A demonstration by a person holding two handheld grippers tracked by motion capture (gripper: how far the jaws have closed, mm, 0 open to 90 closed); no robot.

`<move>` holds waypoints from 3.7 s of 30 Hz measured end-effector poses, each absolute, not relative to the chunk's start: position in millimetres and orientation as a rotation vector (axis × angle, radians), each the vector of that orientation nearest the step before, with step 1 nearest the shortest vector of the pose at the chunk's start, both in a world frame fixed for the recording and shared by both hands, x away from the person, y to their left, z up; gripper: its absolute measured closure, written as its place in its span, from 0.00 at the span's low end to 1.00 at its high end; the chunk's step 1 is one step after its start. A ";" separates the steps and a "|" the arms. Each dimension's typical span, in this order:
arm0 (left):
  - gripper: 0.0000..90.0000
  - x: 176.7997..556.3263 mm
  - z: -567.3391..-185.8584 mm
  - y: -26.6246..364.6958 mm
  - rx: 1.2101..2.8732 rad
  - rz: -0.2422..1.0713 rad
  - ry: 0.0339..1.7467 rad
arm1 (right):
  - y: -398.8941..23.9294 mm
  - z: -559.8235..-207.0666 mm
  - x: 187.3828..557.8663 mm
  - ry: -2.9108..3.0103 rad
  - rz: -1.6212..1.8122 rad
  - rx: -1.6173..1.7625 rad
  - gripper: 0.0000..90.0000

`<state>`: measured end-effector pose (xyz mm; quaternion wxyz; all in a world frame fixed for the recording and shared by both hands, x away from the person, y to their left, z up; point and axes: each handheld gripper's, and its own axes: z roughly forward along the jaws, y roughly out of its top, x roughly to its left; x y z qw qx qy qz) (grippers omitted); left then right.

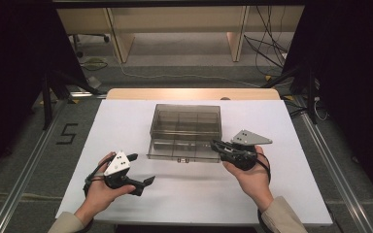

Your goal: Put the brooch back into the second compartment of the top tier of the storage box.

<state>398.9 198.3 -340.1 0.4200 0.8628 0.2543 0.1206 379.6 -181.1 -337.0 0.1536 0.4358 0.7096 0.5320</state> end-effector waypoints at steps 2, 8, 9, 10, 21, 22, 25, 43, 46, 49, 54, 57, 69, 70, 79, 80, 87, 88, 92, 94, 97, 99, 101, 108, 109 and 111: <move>0.00 398.8 -340.3 198.1 2.161 0.302 0.640 | -180.7 -336.7 379.9 2.033 1.527 1.248 0.89; 0.00 398.5 -340.6 197.5 2.161 0.301 0.639 | -177.2 -336.5 380.8 2.042 1.530 1.242 0.89; 0.00 398.6 -340.4 197.7 2.163 0.300 0.637 | -176.4 -336.7 380.9 2.044 1.531 1.241 0.89; 0.00 398.7 -340.5 197.7 2.163 0.300 0.637 | -175.7 -336.7 381.1 2.045 1.529 1.242 0.89; 0.00 398.6 -340.4 197.8 2.161 0.300 0.638 | -170.6 -336.0 383.1 2.050 1.535 1.234 0.89; 0.00 398.7 -340.3 197.7 2.162 0.300 0.637 | -169.9 -336.1 383.2 2.053 1.536 1.234 0.89; 0.00 398.8 -340.4 197.7 2.161 0.299 0.638 | -167.5 -336.4 384.2 2.057 1.541 1.227 0.89; 0.00 398.4 -340.4 197.3 2.160 0.296 0.635 | -151.0 -335.7 389.8 2.083 1.550 1.204 0.89; 0.00 398.4 -340.5 197.3 2.161 0.296 0.635 | -148.4 -335.8 390.7 2.090 1.551 1.201 0.89; 0.00 398.6 -340.8 197.3 2.159 0.295 0.637 | -145.3 -336.5 392.0 2.097 1.550 1.196 0.89; 0.00 398.4 -341.2 196.7 2.158 0.293 0.638 | -139.8 -337.1 394.6 2.109 1.553 1.192 0.89; 0.00 398.5 -341.4 196.8 2.159 0.292 0.638 | -136.1 -337.1 396.1 2.114 1.555 1.189 0.89; 0.00 398.8 -340.3 197.7 2.159 0.297 0.633 | -122.3 -337.4 401.3 2.134 1.562 1.175 0.89; 0.00 398.7 -340.4 197.7 2.159 0.296 0.634 | -121.9 -337.4 401.9 2.135 1.562 1.173 0.89; 0.00 398.2 -340.8 196.9 2.156 0.291 0.638 | -112.8 -338.5 404.7 2.153 1.564 1.166 0.89; 0.00 398.3 -340.9 197.0 2.156 0.291 0.639 | -111.6 -338.5 404.8 2.156 1.563 1.166 0.89; 0.00 398.1 -341.0 196.7 2.156 0.288 0.636 | -104.6 -338.5 406.3 2.164 1.573 1.158 0.89; 0.00 398.1 -341.0 196.6 2.154 0.287 0.637 | -104.0 -338.4 406.4 2.166 1.574 1.157 0.89; 0.00 398.0 -341.0 196.4 2.156 0.286 0.635 | -103.0 -338.8 406.8 2.171 1.569 1.159 0.89; 0.00 398.2 -341.1 196.4 2.156 0.287 0.635 | -103.0 -339.0 407.1 2.172 1.569 1.161 0.89; 0.00 398.3 -340.9 196.2 2.155 0.287 0.635 | -103.0 -339.0 407.5 2.172 1.563 1.164 0.89; 0.00 398.2 -340.7 196.1 2.153 0.288 0.636 | -102.7 -339.1 407.8 2.172 1.563 1.164 0.89; 0.00 398.2 -340.8 196.1 2.153 0.288 0.636 | -102.3 -339.2 408.0 2.171 1.562 1.169 0.89; 0.00 398.1 -340.9 196.0 2.153 0.279 0.634 | -101.9 -339.9 409.1 2.169 1.554 1.169 0.89; 0.00 398.1 -340.9 196.0 2.152 0.282 0.634 | -101.8 -340.0 408.6 2.166 1.550 1.167 0.89; 0.00 398.3 -340.7 195.9 2.151 0.282 0.635 | -101.9 -340.2 408.4 2.167 1.546 1.168 0.89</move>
